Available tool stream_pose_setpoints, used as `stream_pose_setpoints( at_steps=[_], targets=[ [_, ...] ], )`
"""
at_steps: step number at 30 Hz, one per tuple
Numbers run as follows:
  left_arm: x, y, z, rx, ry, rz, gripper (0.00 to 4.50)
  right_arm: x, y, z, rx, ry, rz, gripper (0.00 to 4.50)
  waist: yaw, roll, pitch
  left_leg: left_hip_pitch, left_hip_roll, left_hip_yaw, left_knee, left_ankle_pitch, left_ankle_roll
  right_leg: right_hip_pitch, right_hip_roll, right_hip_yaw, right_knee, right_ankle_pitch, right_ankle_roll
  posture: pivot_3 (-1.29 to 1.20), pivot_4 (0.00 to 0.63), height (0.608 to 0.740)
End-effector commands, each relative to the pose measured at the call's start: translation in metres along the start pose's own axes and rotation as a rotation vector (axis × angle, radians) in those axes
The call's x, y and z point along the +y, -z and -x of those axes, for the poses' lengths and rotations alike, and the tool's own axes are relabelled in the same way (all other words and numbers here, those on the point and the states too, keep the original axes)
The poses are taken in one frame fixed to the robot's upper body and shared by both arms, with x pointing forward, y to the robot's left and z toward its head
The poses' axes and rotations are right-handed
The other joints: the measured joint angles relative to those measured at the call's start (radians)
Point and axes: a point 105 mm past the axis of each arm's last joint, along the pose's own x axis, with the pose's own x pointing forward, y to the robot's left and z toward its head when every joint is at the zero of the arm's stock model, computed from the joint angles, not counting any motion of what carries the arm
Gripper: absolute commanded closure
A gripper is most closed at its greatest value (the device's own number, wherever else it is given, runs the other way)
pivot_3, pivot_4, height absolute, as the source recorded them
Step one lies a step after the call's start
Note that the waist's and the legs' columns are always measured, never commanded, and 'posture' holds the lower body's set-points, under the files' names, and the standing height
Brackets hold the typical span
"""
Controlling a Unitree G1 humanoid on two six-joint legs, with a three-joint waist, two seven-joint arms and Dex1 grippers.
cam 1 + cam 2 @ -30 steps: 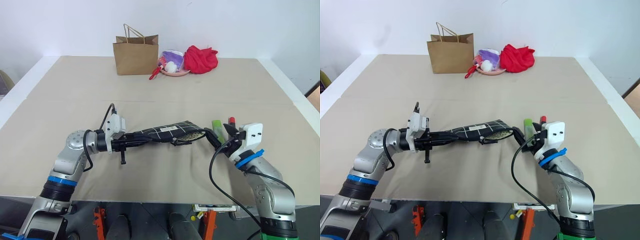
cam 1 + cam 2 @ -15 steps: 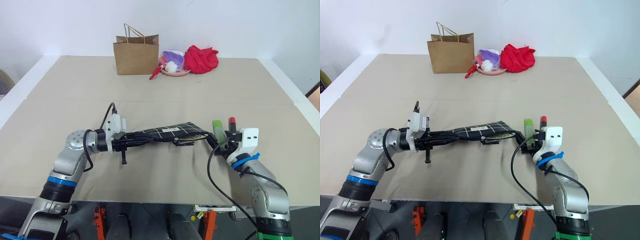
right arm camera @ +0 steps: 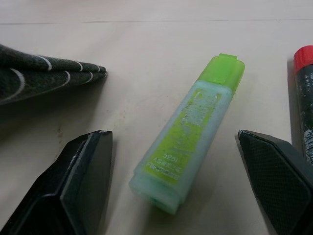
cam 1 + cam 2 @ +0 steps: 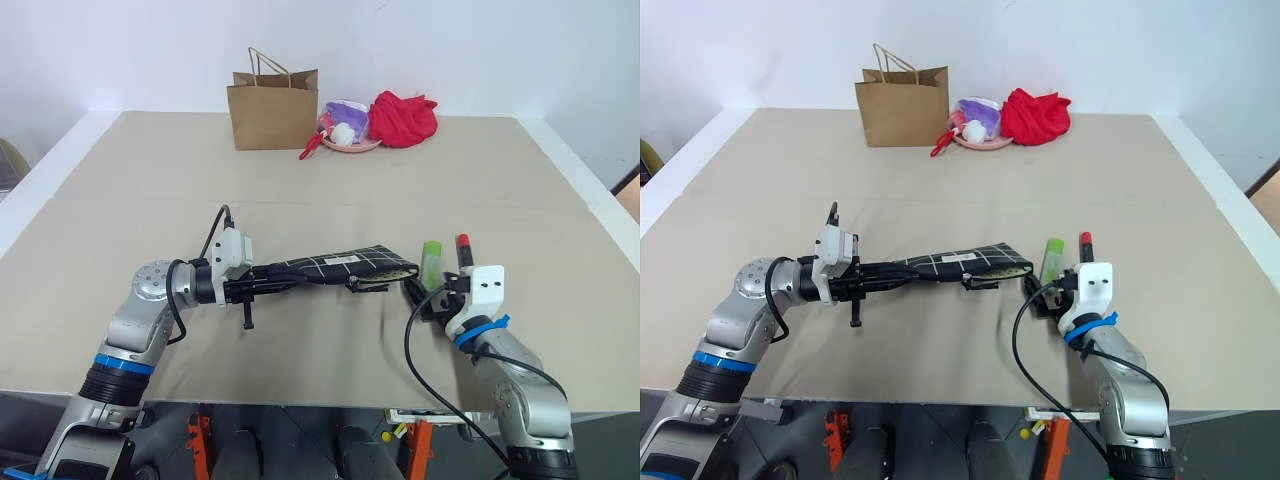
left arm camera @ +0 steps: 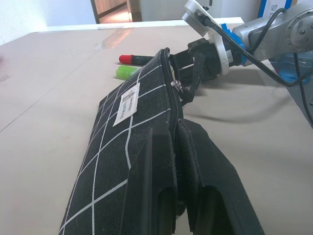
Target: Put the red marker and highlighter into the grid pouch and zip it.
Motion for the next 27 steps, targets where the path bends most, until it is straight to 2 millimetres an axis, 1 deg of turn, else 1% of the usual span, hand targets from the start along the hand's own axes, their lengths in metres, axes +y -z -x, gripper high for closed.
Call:
stream_pose_setpoints(
  at_steps=[1,2,3,4,5,6,7,9,13,14,16,19,22,24,26,27],
  targets=[
    [0.0,-0.012,0.0,-0.019,0.005,-0.048,4.5,0.002,-0.001,0.002,0.004,0.006,0.019,0.76,0.0,0.0,0.0,0.0,0.0,0.0,0.0,0.0,0.0,0.0,0.0,0.0,0.0,0.0,0.0,0.0,0.15,0.74],
    [0.0,-0.011,0.0,-0.018,0.004,-0.048,4.5,0.003,0.0,0.002,0.009,0.003,0.024,1.12,0.0,0.0,0.0,0.0,0.0,0.0,0.0,0.0,0.0,0.0,0.0,0.0,0.0,0.0,0.0,0.0,0.15,0.74],
    [0.0,-0.012,0.001,-0.018,0.003,-0.048,4.5,0.004,0.001,0.002,0.017,-0.003,0.029,1.62,0.0,0.0,0.0,0.0,0.0,0.0,0.0,0.0,0.0,0.0,0.0,0.0,0.0,0.0,0.0,0.0,0.15,0.74],
    [0.001,-0.012,0.001,-0.018,0.002,-0.048,4.5,0.005,0.002,0.002,0.025,-0.004,0.031,2.01,0.0,0.0,0.0,0.0,0.0,0.0,0.0,0.0,0.0,0.0,0.0,0.0,0.0,0.0,0.0,0.0,0.15,0.74],
    [0.002,-0.012,0.002,-0.019,-0.002,-0.049,4.5,0.007,0.006,0.002,0.042,-0.011,0.028,2.62,0.0,0.0,0.0,0.0,0.0,0.0,0.0,0.0,0.0,0.0,0.0,0.0,0.0,0.0,0.0,0.0,0.15,0.74],
    [0.002,-0.013,0.002,-0.019,-0.004,-0.049,4.5,0.009,0.008,0.002,0.055,-0.015,0.026,2.79,0.0,0.0,0.0,0.0,0.0,0.0,0.0,0.0,0.0,0.0,0.0,0.0,0.0,0.0,0.0,0.0,0.15,0.74],
    [0.003,-0.013,0.003,-0.019,-0.006,-0.05,4.5,0.011,0.011,0.002,0.068,-0.024,0.028,3.09,0.0,-0.001,0.0,0.0,0.0,0.0,0.0,0.0,0.0,0.0,0.0,0.0,0.0,0.0,0.0,0.0,0.15,0.74],
    [0.004,-0.014,0.003,-0.019,-0.008,-0.051,4.5,0.014,0.013,0.002,0.079,-0.034,0.033,3.39,0.0,-0.001,-0.001,0.0,0.0,0.0,0.0,0.0,0.0,0.0,0.0,0.0,0.0,0.0,0.0,0.0,0.15,0.74],
    [0.003,-0.013,0.004,-0.015,-0.009,-0.052,4.5,0.015,0.013,0.002,0.083,-0.037,0.036,3.4,0.0,-0.001,-0.001,0.0,0.0,0.0,0.0,0.0,0.0,0.0,0.0,0.0,0.0,0.0,0.0,0.0,0.15,0.74],
    [0.003,-0.012,0.004,-0.014,-0.01,-0.05,4.5,0.016,0.01,0.002,0.071,-0.038,0.044,3.4,0.0,-0.001,-0.001,0.0,0.0,0.0,0.0,0.0,0.0,0.0,0.0,0.0,0.0,0.0,0.0,0.0,0.15,0.74],
    [0.004,-0.011,0.006,-0.011,-0.012,-0.047,4.5,0.017,-0.007,0.0,-0.009,-0.062,0.029,3.4,0.0,-0.001,-0.001,0.0,0.0,0.0,0.0,0.0,0.0,0.0,0.0,0.0,0.0,0.0,0.0,0.0,0.15,0.74],
    [0.004,-0.01,0.006,-0.009,-0.009,-0.044,4.5,0.012,-0.044,0.002,-0.137,-0.139,0.057,3.4,-0.001,0.0,0.0,0.0,0.0,0.0,0.0,0.0,0.0,0.0,0.0,0.0,0.0,0.0,0.0,0.0,0.15,0.74],
    [0.003,-0.011,0.006,-0.011,0.003,-0.043,4.5,0.002,-0.075,0.007,-0.219,-0.219,0.132,3.4,0.0,0.0,0.0,0.0,0.0,0.001,0.0,0.0,0.0,0.0,0.0,0.0,0.0,0.0,0.0,0.0,0.15,0.74],
    [0.003,-0.012,0.005,-0.014,0.011,-0.042,4.5,0.0,-0.099,0.014,-0.281,-0.321,0.182,3.4,0.002,-0.001,0.001,0.0,0.0,0.001,0.0,0.0,0.0,0.0,-0.001,0.0,0.0,0.0,0.0,0.0,0.15,0.74],
    [0.003,-0.013,0.004,-0.017,0.02,-0.037,4.5,0.003,-0.114,0.023,-0.3,-0.432,0.223,3.4,0.002,-0.001,0.001,0.0,0.0,0.001,0.0,0.0,0.0,0.0,0.0,0.0,0.0,0.0,0.0,0.0,0.15,0.74],
    [0.003,-0.013,0.004,-0.016,0.021,-0.037,4.5,0.006,-0.116,0.028,-0.291,-0.496,0.237,3.4,0.002,-0.001,0.001,0.0,0.0,0.0,0.0,0.0,0.0,0.0,0.0,0.0,0.0,0.0,0.001,0.0,0.15,0.74]
  ],
)
